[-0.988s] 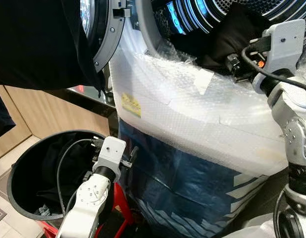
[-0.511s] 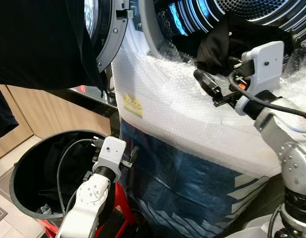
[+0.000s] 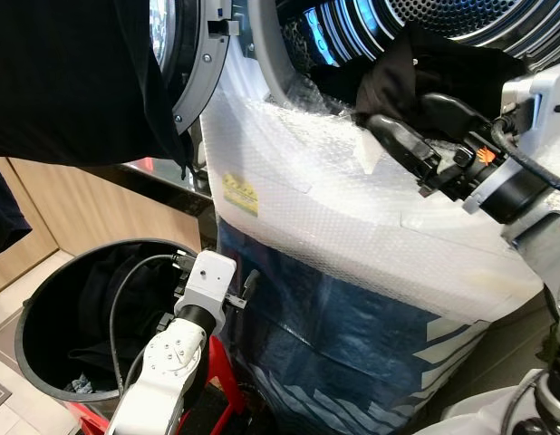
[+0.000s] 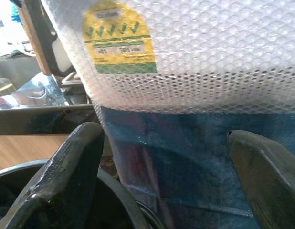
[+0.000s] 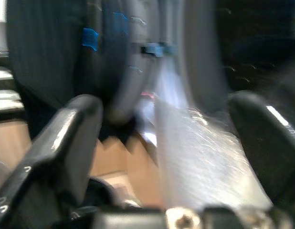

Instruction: Clothes washing

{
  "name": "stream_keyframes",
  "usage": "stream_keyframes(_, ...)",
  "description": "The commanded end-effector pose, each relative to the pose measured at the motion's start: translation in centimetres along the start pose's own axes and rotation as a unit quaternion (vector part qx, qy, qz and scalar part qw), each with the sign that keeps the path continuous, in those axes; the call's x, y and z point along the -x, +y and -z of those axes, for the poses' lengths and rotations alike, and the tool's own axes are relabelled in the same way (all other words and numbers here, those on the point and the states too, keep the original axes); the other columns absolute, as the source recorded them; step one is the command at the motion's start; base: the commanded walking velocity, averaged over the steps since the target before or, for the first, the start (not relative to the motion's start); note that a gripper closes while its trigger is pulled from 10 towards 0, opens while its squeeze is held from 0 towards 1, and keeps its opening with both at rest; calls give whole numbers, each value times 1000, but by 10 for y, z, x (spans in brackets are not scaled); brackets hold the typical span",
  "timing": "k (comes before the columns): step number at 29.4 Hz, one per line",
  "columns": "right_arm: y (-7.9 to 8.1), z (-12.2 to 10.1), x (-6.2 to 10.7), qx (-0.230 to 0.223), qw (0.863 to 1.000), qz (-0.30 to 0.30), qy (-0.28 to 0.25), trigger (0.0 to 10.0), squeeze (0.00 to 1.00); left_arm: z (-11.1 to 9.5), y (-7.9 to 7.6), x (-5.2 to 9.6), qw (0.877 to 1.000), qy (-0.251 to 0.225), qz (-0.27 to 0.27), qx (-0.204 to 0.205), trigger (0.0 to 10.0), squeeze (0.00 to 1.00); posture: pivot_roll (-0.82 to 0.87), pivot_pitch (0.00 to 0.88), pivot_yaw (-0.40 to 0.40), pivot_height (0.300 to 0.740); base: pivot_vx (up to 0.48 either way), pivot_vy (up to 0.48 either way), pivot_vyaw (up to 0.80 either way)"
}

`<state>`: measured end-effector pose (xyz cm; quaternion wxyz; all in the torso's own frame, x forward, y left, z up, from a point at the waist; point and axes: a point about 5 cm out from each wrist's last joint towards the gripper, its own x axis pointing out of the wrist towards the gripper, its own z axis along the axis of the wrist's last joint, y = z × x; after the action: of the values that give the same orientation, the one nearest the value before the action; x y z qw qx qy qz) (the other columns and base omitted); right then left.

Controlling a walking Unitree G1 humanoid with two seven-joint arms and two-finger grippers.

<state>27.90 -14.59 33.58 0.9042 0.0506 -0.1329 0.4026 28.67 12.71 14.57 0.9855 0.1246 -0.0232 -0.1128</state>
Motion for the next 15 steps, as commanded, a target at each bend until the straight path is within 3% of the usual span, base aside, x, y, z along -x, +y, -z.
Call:
stream_keyframes(1,14,0,-4,-12,998,-63,4,10000,0,-1,0,-2,1000,2,-1,-4,10000,0,-24,78,-56,740,0,0,0)
stream_keyframes(7,24,20,-21,1,993,-99,63,10000,0,-2,3,-3,1000,1,-8,-3,10000,0,-12,85,-60,740,0,0,0)
stream_keyframes(15,9,28,-48,42,990,-61,116,10000,0,-2,5,-3,1000,2,-12,-3,10000,0,-7,86,-59,740,0,0,0)
